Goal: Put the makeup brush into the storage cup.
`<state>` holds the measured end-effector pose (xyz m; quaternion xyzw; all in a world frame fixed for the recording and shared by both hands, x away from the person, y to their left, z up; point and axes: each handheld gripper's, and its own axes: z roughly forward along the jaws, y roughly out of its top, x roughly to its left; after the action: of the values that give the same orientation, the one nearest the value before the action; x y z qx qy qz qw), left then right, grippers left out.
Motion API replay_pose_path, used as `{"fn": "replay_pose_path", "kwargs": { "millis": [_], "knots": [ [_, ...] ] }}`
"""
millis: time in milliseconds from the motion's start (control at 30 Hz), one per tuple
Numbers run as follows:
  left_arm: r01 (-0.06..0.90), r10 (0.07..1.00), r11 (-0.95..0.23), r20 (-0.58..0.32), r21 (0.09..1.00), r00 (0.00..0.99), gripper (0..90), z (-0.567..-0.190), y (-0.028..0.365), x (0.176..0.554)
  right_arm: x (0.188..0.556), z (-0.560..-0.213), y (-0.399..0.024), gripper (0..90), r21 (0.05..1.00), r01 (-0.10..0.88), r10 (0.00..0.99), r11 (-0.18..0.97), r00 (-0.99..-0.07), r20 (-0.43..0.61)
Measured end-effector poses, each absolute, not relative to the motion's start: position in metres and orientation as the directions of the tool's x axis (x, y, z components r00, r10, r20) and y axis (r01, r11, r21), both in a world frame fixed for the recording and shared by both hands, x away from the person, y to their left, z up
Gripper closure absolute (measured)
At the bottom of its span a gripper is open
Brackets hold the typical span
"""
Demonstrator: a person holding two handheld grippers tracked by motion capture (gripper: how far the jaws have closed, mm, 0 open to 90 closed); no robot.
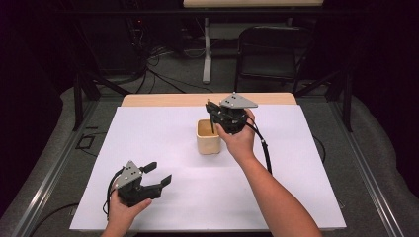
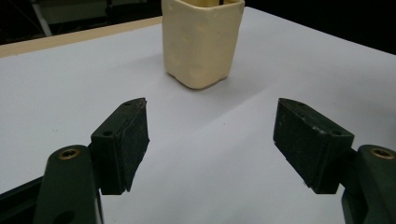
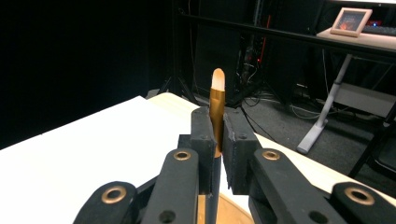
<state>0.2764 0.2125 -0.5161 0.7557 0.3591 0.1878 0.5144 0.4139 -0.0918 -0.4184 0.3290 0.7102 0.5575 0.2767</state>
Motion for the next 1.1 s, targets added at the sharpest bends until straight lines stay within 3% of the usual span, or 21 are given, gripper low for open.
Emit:
{"fn": "replay_pose_path", "kwargs": {
  "millis": [1100],
  "knots": [
    [0.356, 0.738, -0.222, -0.082, 0.908, 0.67, 27.0, -0.518, 0.214, 0.272, 0.409, -0.465, -0.096, 83.7, 0.965, 0.202, 0.809, 0.168, -0.588, -0.018]
  ]
}}
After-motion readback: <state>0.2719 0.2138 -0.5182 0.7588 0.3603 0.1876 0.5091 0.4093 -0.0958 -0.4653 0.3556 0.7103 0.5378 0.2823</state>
